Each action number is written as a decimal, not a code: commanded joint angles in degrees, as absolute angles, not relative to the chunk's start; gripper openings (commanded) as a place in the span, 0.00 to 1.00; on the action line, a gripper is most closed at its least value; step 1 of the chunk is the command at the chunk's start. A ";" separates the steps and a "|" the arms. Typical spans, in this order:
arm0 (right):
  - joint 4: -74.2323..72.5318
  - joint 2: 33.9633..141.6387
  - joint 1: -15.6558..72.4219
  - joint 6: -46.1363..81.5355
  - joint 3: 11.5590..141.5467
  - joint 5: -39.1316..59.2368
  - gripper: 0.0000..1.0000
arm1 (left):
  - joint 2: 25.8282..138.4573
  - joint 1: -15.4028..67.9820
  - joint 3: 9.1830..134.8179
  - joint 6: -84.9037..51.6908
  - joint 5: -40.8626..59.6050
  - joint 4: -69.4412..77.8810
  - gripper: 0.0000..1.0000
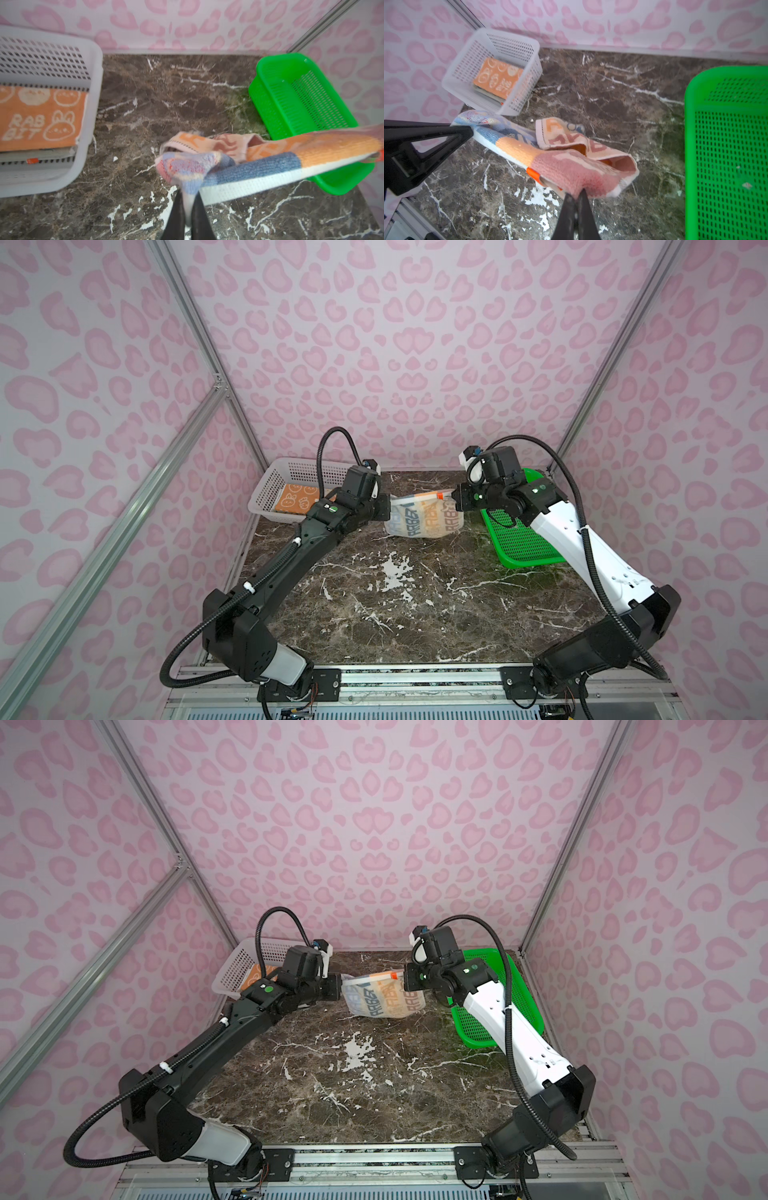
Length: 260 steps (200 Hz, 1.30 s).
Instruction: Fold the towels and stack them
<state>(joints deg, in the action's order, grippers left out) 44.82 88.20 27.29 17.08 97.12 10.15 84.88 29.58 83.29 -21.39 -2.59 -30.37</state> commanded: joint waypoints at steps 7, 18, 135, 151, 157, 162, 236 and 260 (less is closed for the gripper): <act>48.14 88.98 27.31 14.53 105.52 6.92 0.00 | 82.86 26.99 90.41 -21.57 -5.09 -38.58 0.03; 49.37 89.13 27.66 13.50 109.31 7.36 0.00 | 81.99 26.48 93.03 -21.46 -5.52 -39.82 0.03; 48.48 70.07 41.17 7.65 108.46 4.57 0.00 | 63.99 27.28 100.11 -22.57 0.54 -45.41 0.02; 48.01 67.32 42.63 7.72 108.53 5.62 0.00 | 62.20 28.01 100.87 -24.48 1.98 -46.95 0.02; 47.90 66.50 42.95 7.78 108.86 6.16 0.00 | 61.46 28.20 101.18 -25.39 2.68 -47.15 0.02; 47.91 65.93 43.13 7.93 109.25 6.40 0.00 | 60.93 28.29 101.58 -26.09 3.35 -47.18 0.02; 59.13 79.66 29.37 16.64 120.34 5.53 0.00 | 72.91 25.47 110.86 -24.06 -2.25 -53.80 0.02; 54.65 85.59 22.60 18.28 114.62 12.32 0.00 | 78.55 22.71 104.66 -23.10 -1.14 -49.84 0.03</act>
